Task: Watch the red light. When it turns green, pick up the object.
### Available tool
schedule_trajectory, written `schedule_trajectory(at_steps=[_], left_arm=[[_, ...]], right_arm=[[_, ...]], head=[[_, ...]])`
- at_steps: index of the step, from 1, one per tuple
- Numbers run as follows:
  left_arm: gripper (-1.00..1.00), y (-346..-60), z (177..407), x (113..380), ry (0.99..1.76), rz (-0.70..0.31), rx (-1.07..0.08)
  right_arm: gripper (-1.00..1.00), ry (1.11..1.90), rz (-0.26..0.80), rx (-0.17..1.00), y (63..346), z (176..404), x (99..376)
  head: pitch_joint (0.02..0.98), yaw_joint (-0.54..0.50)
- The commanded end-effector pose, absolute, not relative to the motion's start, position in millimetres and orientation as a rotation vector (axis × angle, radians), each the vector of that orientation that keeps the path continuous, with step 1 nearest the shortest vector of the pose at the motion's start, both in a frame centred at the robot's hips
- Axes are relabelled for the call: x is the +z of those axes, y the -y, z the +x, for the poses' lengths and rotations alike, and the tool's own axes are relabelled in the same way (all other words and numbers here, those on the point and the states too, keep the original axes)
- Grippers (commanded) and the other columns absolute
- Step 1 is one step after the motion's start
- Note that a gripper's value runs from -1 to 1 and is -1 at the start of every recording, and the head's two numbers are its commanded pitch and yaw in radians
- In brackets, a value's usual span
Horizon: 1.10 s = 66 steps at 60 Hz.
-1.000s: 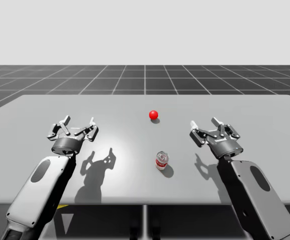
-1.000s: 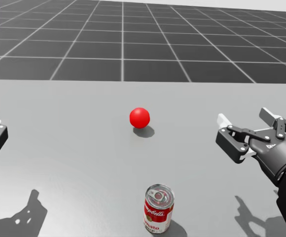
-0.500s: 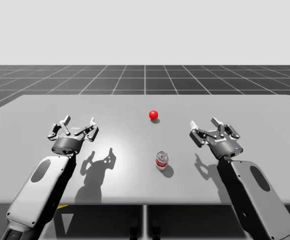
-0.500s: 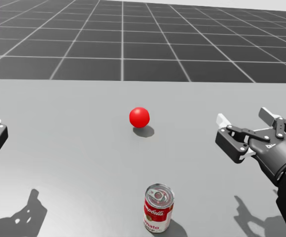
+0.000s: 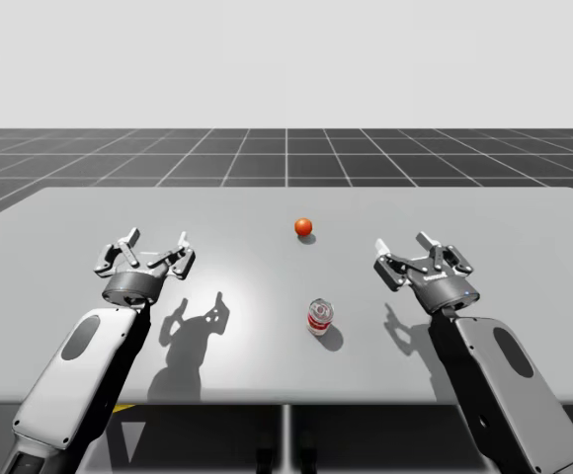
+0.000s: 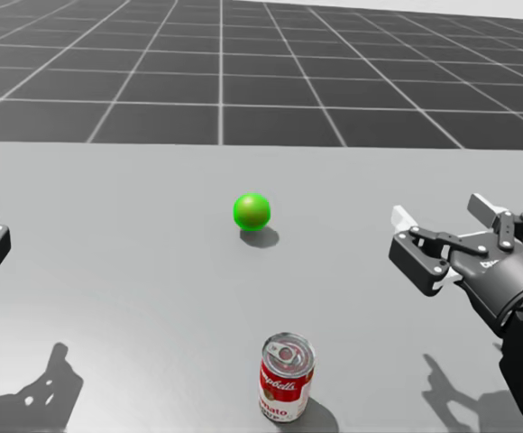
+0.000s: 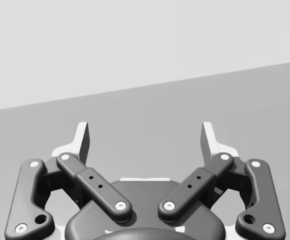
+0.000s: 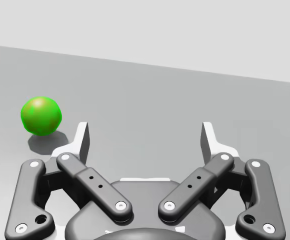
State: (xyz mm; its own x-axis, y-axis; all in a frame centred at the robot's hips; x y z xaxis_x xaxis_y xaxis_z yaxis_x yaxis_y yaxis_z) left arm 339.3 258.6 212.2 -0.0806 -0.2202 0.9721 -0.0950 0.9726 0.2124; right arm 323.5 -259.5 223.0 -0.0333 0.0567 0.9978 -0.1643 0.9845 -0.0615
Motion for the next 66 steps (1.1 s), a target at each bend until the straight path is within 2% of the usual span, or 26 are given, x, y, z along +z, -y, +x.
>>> schedule_trajectory(at_steps=[1,26,30,32,48,51,61,66], left_arm=[[-1.00,-258.4,339.6,211.9,1.653,0.240,-0.108],[-1.00,-257.0,340.2,211.2,1.648,0.241,-0.124],[-1.00,-256.7,340.2,211.3,1.647,0.242,-0.127],[-1.00,-256.7,340.2,211.4,1.648,0.242,-0.127],[-1.00,-256.3,339.2,212.7,1.650,0.237,-0.121],[-1.00,-256.3,339.1,212.3,1.649,0.237,-0.118],[-1.00,-257.1,340.1,209.9,1.636,0.237,-0.110],[-1.00,-257.3,340.1,209.3,1.631,0.235,-0.104]], right_arm=[[-1.00,1.594,0.085,0.178,259.1,323.6,223.0],[-1.00,1.601,0.060,0.175,255.5,324.9,219.8],[-1.00,1.603,0.055,0.178,254.7,324.7,218.6],[-1.00,1.577,0.097,0.200,254.5,324.3,218.4],[-1.00,1.610,0.100,0.228,246.2,316.0,225.3],[-1.00,1.604,0.130,0.226,244.4,312.3,226.9],[-1.00,1.600,0.153,0.289,242.7,291.5,233.7],[-1.00,1.585,0.173,0.334,243.3,274.0,237.1]], head=[[0.627,-0.10],[0.880,-0.12],[0.893,-0.13],[0.895,-0.13],[0.893,-0.13],[0.891,-0.13],[0.886,-0.13],[0.885,-0.14]])
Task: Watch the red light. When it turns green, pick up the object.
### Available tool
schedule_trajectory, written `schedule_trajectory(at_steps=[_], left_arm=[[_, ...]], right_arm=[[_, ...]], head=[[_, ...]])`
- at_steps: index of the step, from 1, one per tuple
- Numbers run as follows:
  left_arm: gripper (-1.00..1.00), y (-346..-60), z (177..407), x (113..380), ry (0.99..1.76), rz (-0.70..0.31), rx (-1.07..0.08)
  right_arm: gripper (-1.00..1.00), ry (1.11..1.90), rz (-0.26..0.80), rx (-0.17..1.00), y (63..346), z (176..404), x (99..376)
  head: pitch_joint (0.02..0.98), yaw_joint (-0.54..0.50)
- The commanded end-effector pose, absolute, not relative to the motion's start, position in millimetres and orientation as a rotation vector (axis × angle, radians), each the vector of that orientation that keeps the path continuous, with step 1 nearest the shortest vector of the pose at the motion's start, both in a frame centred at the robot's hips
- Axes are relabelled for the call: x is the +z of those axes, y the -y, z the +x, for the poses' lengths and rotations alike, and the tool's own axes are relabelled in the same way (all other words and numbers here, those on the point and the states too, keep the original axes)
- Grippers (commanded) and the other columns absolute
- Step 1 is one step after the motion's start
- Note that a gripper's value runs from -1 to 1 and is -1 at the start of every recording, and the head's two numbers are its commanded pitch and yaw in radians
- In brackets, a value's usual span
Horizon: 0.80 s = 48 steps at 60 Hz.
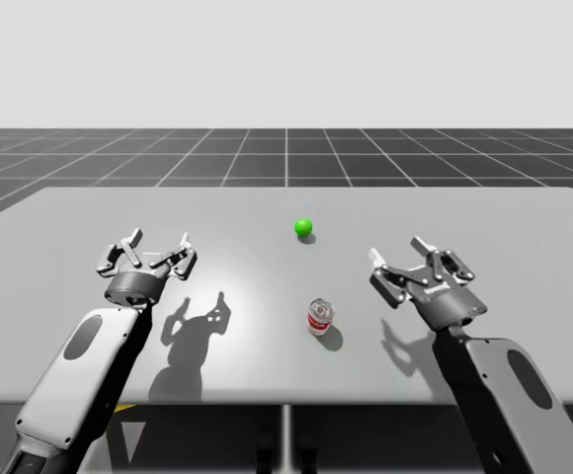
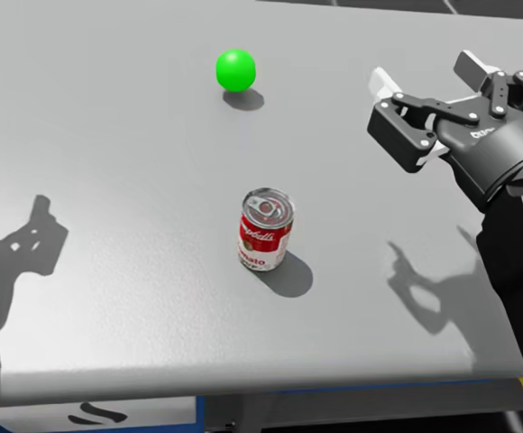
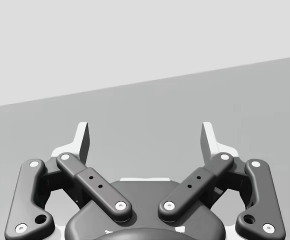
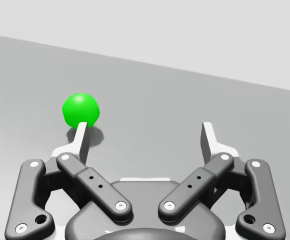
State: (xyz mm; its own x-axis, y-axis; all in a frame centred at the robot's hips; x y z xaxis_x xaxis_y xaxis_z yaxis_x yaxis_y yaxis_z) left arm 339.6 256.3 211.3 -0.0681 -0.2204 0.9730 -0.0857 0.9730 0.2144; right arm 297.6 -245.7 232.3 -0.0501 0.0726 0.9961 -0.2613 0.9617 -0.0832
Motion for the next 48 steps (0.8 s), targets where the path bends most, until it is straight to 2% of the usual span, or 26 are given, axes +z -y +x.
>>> schedule_trajectory(at_steps=[1,6,14,26,37,48], left_arm=[[-1.00,-257.4,340.1,209.3,1.631,0.235,-0.103],[-1.00,-257.5,340.1,209.3,1.631,0.235,-0.101],[-1.00,-257.7,340.5,209.3,1.632,0.232,-0.099],[-1.00,-256.3,341.7,207.8,1.631,0.227,-0.103],[-1.00,-255.5,342.3,206.4,1.628,0.228,-0.106],[-1.00,-254.9,342.5,205.8,1.627,0.228,-0.107]], right_arm=[[-1.00,1.583,0.174,0.337,243.2,271.5,237.3],[-1.00,1.578,0.190,0.366,242.6,255.0,236.9],[-1.00,1.553,0.273,0.370,241.7,231.9,228.3],[-1.00,1.477,0.392,0.460,230.8,203.6,194.5],[-1.00,1.416,0.457,0.511,216.1,196.5,166.6],[-1.00,1.363,0.523,0.529,200.5,202.5,148.7]], head=[[0.886,-0.14],[0.887,-0.14],[0.887,-0.14],[0.890,-0.14],[0.887,-0.14],[0.889,-0.14]])
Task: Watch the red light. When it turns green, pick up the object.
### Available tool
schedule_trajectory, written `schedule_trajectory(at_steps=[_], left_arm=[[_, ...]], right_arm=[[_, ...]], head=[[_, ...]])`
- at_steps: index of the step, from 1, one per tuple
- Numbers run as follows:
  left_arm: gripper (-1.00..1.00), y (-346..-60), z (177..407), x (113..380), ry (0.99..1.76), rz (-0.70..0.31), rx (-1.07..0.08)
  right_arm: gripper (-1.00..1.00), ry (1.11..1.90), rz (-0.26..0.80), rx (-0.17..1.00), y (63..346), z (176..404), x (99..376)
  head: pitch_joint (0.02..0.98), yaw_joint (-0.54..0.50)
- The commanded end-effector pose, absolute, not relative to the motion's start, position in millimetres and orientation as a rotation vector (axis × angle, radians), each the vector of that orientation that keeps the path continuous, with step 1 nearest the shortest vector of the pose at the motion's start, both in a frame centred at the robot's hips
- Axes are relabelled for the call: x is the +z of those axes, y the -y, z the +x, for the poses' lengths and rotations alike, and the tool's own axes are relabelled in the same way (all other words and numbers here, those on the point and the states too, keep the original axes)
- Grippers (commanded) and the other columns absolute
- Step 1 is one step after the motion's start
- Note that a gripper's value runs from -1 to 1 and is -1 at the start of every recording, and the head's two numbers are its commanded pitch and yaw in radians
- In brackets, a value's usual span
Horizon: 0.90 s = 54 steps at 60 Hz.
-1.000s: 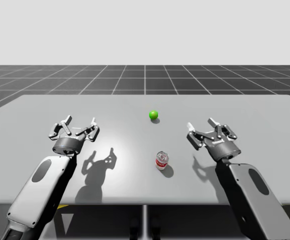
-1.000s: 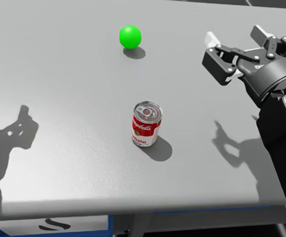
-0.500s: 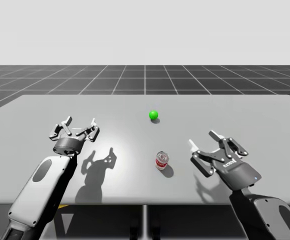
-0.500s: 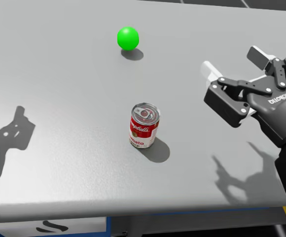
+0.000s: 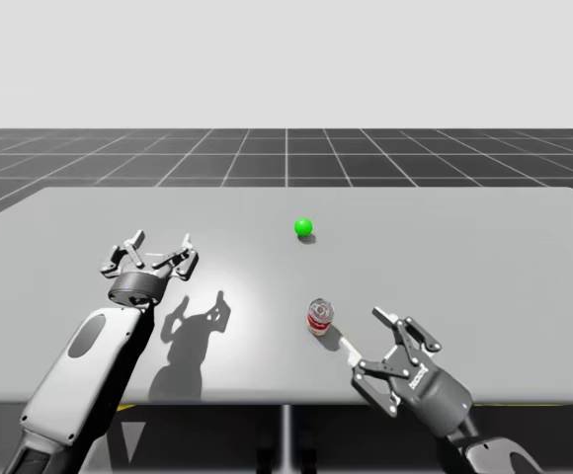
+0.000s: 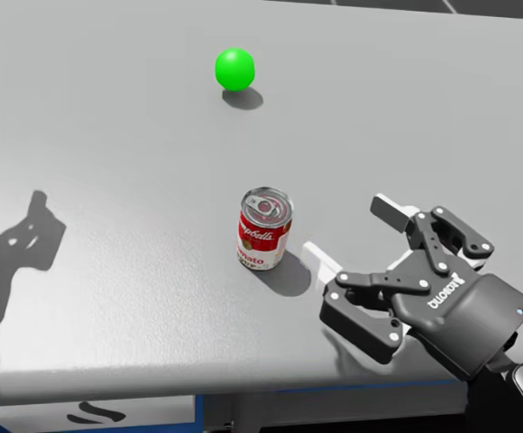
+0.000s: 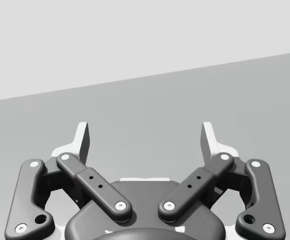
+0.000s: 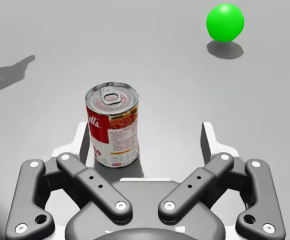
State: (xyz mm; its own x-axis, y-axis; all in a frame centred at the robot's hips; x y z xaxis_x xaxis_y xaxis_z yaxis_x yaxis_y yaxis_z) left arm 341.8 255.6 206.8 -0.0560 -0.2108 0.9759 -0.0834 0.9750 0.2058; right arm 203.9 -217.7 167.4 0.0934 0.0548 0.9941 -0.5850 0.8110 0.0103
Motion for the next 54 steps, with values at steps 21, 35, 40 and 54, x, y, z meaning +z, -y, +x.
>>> schedule_trajectory(at_steps=[21,35,40,54], left_arm=[[-1.00,-255.9,342.5,206.7,1.630,0.230,-0.108],[-1.00,-255.5,342.3,206.9,1.632,0.231,-0.112],[-1.00,-255.5,342.1,207.0,1.633,0.231,-0.111],[-1.00,-255.6,341.5,207.5,1.635,0.230,-0.113]], right_arm=[[-1.00,1.316,0.522,0.558,173.9,223.4,137.1],[-1.00,1.296,0.468,0.550,162.7,244.1,130.4],[-1.00,1.288,0.468,0.563,157.5,250.5,129.7],[-1.00,1.279,0.470,0.584,146.2,262.2,129.0]], head=[[0.892,-0.13],[0.895,-0.13],[0.895,-0.13],[0.892,-0.13]])
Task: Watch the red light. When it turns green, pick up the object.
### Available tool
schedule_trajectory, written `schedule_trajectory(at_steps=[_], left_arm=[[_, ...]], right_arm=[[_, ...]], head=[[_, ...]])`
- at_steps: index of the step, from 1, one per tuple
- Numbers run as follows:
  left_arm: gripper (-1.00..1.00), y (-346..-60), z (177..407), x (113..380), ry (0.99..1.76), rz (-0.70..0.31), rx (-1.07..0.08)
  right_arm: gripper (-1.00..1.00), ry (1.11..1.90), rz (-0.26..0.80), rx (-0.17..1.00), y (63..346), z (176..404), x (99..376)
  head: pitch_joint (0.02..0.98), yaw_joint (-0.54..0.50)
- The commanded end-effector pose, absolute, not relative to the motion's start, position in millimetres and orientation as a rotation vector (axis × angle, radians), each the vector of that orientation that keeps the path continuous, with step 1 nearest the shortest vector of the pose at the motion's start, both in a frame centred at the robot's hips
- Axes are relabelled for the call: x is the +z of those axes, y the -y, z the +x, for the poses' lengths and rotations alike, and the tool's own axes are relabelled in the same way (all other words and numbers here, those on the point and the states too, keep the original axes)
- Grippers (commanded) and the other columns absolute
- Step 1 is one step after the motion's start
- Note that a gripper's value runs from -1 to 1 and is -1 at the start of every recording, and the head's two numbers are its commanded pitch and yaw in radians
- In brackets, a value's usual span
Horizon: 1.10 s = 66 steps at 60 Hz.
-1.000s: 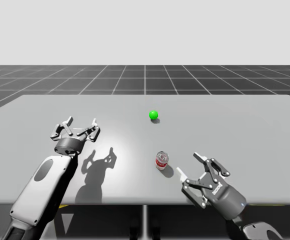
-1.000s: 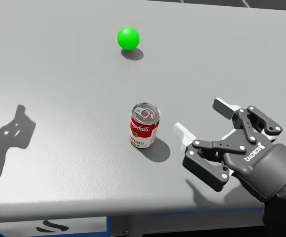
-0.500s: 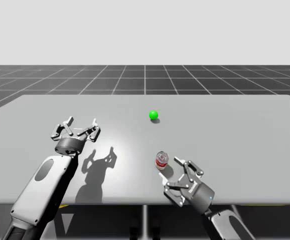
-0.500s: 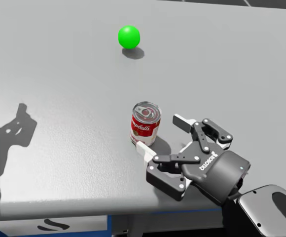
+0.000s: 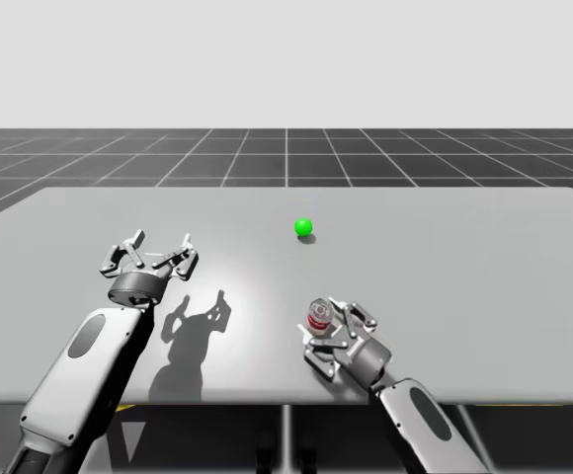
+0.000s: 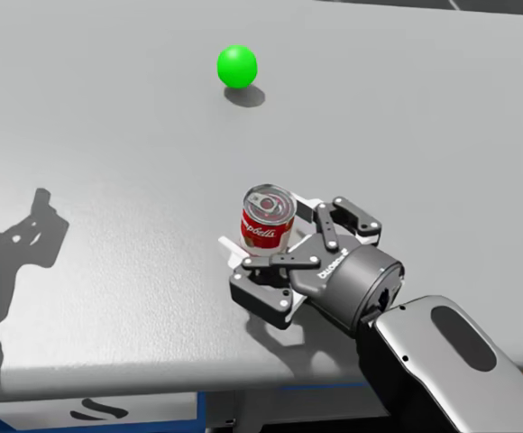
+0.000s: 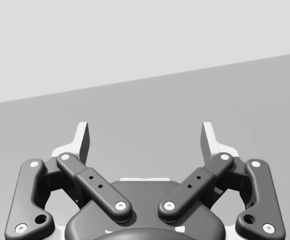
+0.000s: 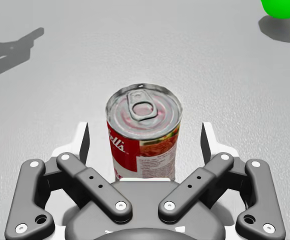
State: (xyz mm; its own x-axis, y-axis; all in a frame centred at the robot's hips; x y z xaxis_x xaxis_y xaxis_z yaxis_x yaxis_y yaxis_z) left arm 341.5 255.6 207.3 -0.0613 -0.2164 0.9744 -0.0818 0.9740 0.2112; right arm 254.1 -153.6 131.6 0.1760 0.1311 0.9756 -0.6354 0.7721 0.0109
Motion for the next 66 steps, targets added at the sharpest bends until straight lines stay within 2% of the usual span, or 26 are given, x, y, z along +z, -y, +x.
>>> schedule_trajectory(at_steps=[1,8,10,11,12,13,15,26,39,50,66], left_arm=[[-1.00,-255.7,341.6,207.6,1.635,0.230,-0.113],[-1.00,-255.4,341.5,207.6,1.636,0.230,-0.114],[-1.00,-255.2,341.4,207.5,1.636,0.230,-0.115],[-1.00,-255.1,341.4,207.5,1.636,0.230,-0.115],[-1.00,-255.0,341.4,207.5,1.636,0.230,-0.115],[-1.00,-255.0,341.4,207.5,1.636,0.230,-0.116],[-1.00,-254.8,341.4,207.4,1.636,0.230,-0.116],[-1.00,-253.6,341.4,206.0,1.633,0.234,-0.121],[-1.00,-252.5,342.2,203.8,1.628,0.238,-0.126],[-1.00,-251.1,342.5,201.9,1.625,0.239,-0.128],[-1.00,-250.8,342.3,201.8,1.626,0.238,-0.125]], right_arm=[[-1.00,1.277,0.472,0.585,145.9,262.4,128.9],[-1.00,1.250,0.495,0.618,146.0,261.8,127.8],[-0.62,1.253,0.489,0.619,147.4,260.6,127.0],[0.04,1.258,0.487,0.620,148.7,259.3,126.6],[0.37,1.259,0.493,0.618,149.3,259.6,125.9],[0.86,1.259,0.492,0.616,149.4,259.8,126.0],[1.00,1.260,0.483,0.615,151.0,259.4,124.8],[1.00,1.248,0.484,0.618,154.3,260.5,120.9],[1.00,1.253,0.475,0.618,155.7,262.2,119.7],[1.00,1.254,0.474,0.621,156.1,261.9,119.0],[0.99,1.265,0.489,0.606,156.4,262.0,126.9]], head=[[0.891,-0.13],[0.883,-0.13],[0.882,-0.13],[0.880,-0.13],[0.879,-0.13],[0.878,-0.13],[0.875,-0.13],[0.809,-0.13],[0.598,-0.14],[0.483,-0.14],[0.421,-0.14]])
